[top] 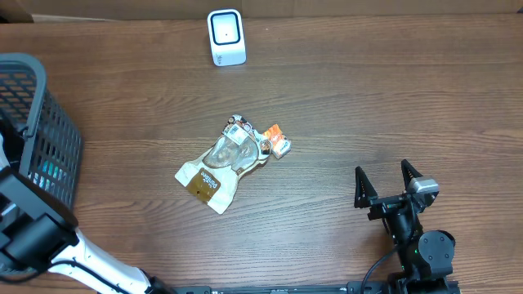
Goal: Scan the item barcode
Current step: 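Reach the left gripper into the basket and grasp a blue tissue pack, then carry the blue tissue pack out and release it left of the cookie bag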
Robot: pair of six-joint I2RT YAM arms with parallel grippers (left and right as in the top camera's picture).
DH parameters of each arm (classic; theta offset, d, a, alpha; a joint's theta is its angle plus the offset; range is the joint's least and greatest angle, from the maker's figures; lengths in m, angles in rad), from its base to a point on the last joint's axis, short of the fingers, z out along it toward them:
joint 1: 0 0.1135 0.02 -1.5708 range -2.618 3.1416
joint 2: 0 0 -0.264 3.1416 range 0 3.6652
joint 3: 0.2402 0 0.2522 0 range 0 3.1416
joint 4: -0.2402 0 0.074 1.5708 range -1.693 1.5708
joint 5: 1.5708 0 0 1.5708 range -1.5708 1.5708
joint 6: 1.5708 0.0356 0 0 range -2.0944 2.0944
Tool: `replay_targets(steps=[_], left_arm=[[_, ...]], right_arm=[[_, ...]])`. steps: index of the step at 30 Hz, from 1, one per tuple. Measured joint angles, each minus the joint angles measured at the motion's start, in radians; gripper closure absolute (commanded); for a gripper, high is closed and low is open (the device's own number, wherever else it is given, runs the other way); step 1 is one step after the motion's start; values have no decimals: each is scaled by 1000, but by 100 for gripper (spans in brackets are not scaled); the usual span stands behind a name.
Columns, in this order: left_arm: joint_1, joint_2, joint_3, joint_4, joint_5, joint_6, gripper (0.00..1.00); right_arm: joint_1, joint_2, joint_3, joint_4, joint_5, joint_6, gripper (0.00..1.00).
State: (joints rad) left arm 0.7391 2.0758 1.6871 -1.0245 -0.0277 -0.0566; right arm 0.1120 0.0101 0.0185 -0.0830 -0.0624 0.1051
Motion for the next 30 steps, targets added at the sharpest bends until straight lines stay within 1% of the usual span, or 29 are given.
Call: replay_targets(steps=[4,8,11,13,15,23,27,30], left_arm=[[0,42,-5,10,21,57,36],[0,47,-5,12,25,74,36],[0,55,-4,10,22,86,41],[0,65,5,5,13,89,66],[1,71,11,3,1,92,96],[0,80,40,-19,10,82,96],[0,105,92,-92,-9,22,96],[0,135,152,-176,-32,-43,96]], right_arm=[[0,0,0,0,0,0,0],[0,0,0,0,0,0,0],[0,0,0,0,0,0,0],[0,0,0,0,0,0,0],[0,0,0,0,0,0,0],[0,0,0,0,0,-1,0],[0,0,0,0,0,0,0],[0,0,0,0,0,0,0]])
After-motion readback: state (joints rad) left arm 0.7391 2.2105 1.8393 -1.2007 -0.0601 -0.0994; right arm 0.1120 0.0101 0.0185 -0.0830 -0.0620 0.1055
